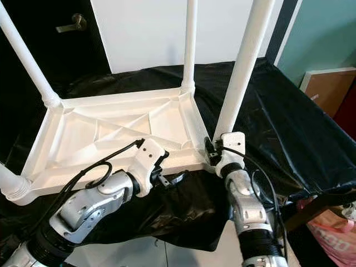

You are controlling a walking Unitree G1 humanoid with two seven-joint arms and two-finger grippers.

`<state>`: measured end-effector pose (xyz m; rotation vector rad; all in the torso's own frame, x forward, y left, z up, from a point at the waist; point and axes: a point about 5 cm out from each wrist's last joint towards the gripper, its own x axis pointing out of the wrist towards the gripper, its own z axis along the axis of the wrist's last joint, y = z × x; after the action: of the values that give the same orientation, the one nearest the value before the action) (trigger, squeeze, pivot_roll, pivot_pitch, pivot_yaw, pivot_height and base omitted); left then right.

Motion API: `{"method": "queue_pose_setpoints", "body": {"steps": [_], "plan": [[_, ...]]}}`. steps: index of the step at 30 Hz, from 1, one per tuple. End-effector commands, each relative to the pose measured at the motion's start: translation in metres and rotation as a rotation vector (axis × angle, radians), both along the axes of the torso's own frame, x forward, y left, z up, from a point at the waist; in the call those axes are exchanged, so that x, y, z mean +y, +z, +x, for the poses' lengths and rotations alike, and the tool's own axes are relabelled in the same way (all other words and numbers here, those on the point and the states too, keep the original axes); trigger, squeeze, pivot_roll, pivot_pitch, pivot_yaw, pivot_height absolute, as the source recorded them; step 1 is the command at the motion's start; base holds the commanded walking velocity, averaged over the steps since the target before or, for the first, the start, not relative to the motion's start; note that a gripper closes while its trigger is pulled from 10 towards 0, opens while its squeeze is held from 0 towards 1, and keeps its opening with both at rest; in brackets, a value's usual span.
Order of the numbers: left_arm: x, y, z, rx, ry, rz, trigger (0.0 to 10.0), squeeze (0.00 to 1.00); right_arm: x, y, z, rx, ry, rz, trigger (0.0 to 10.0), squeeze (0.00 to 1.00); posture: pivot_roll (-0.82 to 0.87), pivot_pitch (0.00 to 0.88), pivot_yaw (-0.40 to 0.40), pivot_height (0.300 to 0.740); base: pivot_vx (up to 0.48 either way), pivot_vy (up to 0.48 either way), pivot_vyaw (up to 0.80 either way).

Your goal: Building children table

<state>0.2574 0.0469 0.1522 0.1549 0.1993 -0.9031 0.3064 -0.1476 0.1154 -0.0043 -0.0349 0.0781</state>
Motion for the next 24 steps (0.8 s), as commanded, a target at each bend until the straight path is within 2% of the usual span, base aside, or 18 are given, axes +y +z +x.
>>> {"method": "queue_pose_setpoints", "body": {"steps": [1, 4, 10, 21, 22, 23, 24], "plan": [[-0.003, -0.003, -0.005, 0.034, -0.126, -0.010, 10.0, 0.00, -0.001, -0.017, -0.005, 0.098, -0.109, 0.000, 10.0, 0.00, -0.06, 0.018, -0.020, 0.740, 0.000, 0.000, 0.00], [-0.005, -0.003, -0.007, 0.036, -0.127, -0.016, 10.0, 0.00, 0.002, -0.016, -0.005, 0.104, -0.168, 0.014, 10.0, 0.00, -0.06, 0.022, -0.028, 0.740, 0.000, 0.000, 0.00], [-0.005, -0.002, -0.006, 0.035, -0.116, -0.023, 10.0, 0.00, 0.011, -0.009, -0.004, 0.083, -0.143, 0.034, 10.0, 0.00, -0.05, 0.028, -0.036, 0.740, 0.000, 0.000, 0.00], [0.000, -0.001, -0.005, 0.032, -0.098, -0.017, 10.0, 0.00, 0.014, -0.004, -0.003, 0.058, -0.156, 0.039, 10.0, 0.00, -0.03, 0.035, -0.032, 0.740, 0.000, 0.000, 0.00], [0.001, -0.001, -0.005, 0.031, -0.098, -0.017, 10.0, 0.00, 0.012, -0.002, -0.003, 0.043, -0.153, 0.024, 10.0, 0.87, -0.03, 0.034, -0.031, 0.740, 0.000, 0.000, 0.00], [0.001, -0.001, -0.005, 0.031, -0.098, -0.017, 10.0, 0.00, 0.012, -0.002, -0.003, 0.043, -0.153, 0.024, 10.0, 0.87, -0.03, 0.034, -0.031, 0.740, 0.000, 0.000, 0.00], [0.001, -0.001, -0.005, 0.029, -0.099, -0.014, 10.0, 0.00, 0.009, 0.000, -0.002, 0.032, -0.149, 0.015, 10.0, 1.00, -0.03, 0.032, -0.030, 0.740, 0.000, 0.000, 0.00]]}}
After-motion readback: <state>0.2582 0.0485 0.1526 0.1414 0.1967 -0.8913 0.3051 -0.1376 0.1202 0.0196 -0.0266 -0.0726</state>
